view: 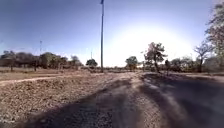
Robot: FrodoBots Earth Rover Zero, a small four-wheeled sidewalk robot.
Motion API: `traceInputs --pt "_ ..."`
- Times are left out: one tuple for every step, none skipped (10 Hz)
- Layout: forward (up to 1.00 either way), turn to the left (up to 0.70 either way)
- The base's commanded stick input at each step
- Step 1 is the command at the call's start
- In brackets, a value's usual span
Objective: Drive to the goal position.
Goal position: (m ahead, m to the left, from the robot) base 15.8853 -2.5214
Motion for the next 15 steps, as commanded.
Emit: traceInputs --pt "0.50 0.00" --pt "0.50 0.00" --pt "0.50 0.00" --pt "0.50 0.00" --pt "0.50 0.00" --pt "0.50 0.00" --pt "0.50 -0.07" --pt "0.50 -0.19" --pt "0.50 -0.37" --pt "0.50 -0.34" --pt "0.50 -0.32" --pt "0.50 0.00" --pt "0.50 0.00" --pt "0.50 0.00" --pt "0.50 0.00"
